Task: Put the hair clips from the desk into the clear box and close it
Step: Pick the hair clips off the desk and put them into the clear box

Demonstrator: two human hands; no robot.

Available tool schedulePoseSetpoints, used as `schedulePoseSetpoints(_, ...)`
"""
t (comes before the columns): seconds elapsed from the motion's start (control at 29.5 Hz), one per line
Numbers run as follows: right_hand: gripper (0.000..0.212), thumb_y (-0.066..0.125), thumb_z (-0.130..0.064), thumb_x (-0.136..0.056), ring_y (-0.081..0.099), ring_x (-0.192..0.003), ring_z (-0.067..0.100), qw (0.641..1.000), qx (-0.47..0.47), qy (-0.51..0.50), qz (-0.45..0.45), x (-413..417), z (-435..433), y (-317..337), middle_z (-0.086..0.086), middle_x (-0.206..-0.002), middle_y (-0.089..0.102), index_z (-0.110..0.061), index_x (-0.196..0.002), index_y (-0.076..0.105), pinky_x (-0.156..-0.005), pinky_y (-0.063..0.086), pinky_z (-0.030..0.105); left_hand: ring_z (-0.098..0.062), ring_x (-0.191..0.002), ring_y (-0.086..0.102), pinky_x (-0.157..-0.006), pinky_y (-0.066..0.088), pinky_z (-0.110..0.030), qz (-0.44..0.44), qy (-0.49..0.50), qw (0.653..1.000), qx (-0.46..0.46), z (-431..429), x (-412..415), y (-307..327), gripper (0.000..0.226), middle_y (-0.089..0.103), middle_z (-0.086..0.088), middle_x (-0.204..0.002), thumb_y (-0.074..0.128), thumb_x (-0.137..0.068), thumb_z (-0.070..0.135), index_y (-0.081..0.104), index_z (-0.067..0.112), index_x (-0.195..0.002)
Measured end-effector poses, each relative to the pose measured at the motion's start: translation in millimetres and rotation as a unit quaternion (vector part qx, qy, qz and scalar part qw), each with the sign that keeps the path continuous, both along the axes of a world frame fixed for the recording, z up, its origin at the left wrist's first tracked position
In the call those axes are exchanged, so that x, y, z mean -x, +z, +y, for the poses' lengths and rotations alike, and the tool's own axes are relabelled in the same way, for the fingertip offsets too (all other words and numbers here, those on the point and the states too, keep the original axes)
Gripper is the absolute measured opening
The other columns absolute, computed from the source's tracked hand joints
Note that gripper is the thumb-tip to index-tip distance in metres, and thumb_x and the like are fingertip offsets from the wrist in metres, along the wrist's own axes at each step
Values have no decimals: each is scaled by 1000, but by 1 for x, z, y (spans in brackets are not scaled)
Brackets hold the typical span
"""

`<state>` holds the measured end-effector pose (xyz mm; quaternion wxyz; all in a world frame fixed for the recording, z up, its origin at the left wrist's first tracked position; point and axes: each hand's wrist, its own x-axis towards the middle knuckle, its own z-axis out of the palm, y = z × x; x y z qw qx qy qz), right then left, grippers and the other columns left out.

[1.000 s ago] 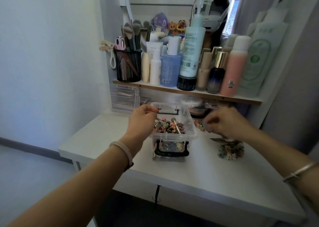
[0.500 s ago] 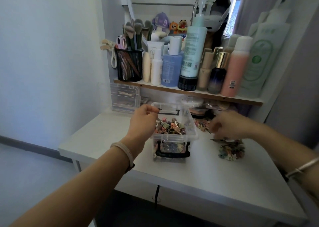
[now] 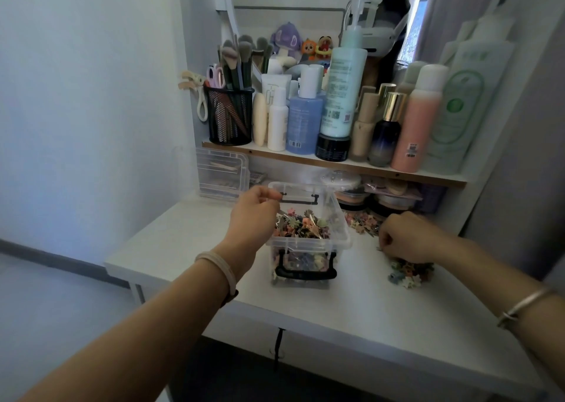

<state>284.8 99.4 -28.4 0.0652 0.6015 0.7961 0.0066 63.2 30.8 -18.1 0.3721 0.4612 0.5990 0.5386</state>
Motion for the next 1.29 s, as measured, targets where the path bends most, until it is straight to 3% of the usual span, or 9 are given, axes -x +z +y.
schedulePoseSetpoints(0.27, 12, 53, -17, -84, 62, -87, 23, 998, -57, -5, 20, 7, -2, 2, 6, -95, 69, -14, -77, 63, -76, 53, 36, -8, -58, 41, -32, 35, -4, -2, -6, 1000, -3, 0, 1, -1, 17, 50, 3, -81, 38, -94, 4, 52, 12, -98)
schedulePoseSetpoints(0.37, 17, 60, -14, -84, 58, -68, 14, 951, -128, 18, 279, 29, -12, 32, 1, -78, 67, -21, -69, 58, -66, 49, 24, -8, -58, 41, -32, 35, -4, -1, -7, 1000, -5, 0, 1, -1, 16, 49, 2, -81, 38, -94, 4, 52, 12, -98)
schedulePoseSetpoints(0.51, 11, 65, -16, -83, 52, -60, 6, 829, -20, 18, 558, 73, -34, 79, -6, -70, 61, -22, -74, 63, -55, 40, 15, -8, -59, 42, -33, 36, -5, 1, -2, 1000, 0, 0, 1, 0, 16, 50, 3, -81, 38, -94, 5, 52, 12, -98)
schedulePoseSetpoints(0.64, 12, 66, -21, -82, 55, -63, 9, 872, 109, 10, 477, 81, -36, 76, -3, -77, 69, -13, -90, 70, -57, 43, 21, -8, -59, 43, -45, 39, -15, 5, -6, 1000, 4, -1, 2, 1, 15, 51, 4, -82, 39, -95, 7, 52, 14, -98)
schedulePoseSetpoints(0.78, 6, 62, -11, -86, 55, -58, 11, 900, 85, -21, 426, 51, -29, 70, 4, -76, 65, -14, -90, 66, -50, 48, 18, -8, -58, 40, -48, 35, -17, -2, -4, 1000, -2, 0, 1, 0, 15, 49, 4, -82, 39, -95, 6, 51, 13, -97)
schedulePoseSetpoints(0.88, 12, 63, -11, -85, 56, -57, 11, 966, 120, -22, 230, 25, -29, 60, 4, -78, 64, -15, -96, 65, -49, 46, 20, -9, -59, 40, -49, 34, -18, -12, -5, 1000, 1, 1, 1, -1, 16, 49, 4, -82, 38, -95, 5, 51, 13, -97)
schedulePoseSetpoints(1.02, 30, 68, -25, -81, 68, -74, 22, 987, 154, -33, 33, 10, -34, 41, 5, -99, 69, -13, -108, 64, -63, 58, 29, -9, -57, 40, -43, 36, -14, -11, -3, 1000, 1, 2, 1, -1, 19, 49, 3, -80, 38, -94, 5, 52, 16, -89)
schedulePoseSetpoints(1.15, 36, 67, -30, -82, 58, -76, 14, 988, 154, -16, 15, 10, -40, 33, 1, -104, 65, -14, -113, 62, -71, 51, 24, -10, -57, 40, -47, 36, -17, -4, -5, 1000, 1, 3, -1, -3, 25, 51, 3, -81, 38, -95, 5, 50, 21, -80)
schedulePoseSetpoints(1.29, 33, 69, -19, -77, 54, -59, 10, 990, 144, 10, 5, 14, -42, 25, 4, -101, 66, -19, -109, 62, -50, 47, 17, -10, -57, 41, -49, 35, -18, -3, -1, 1000, -2, 3, -1, -3, 23, 51, 3, -80, 38, -95, 6, 51, 20, -82)
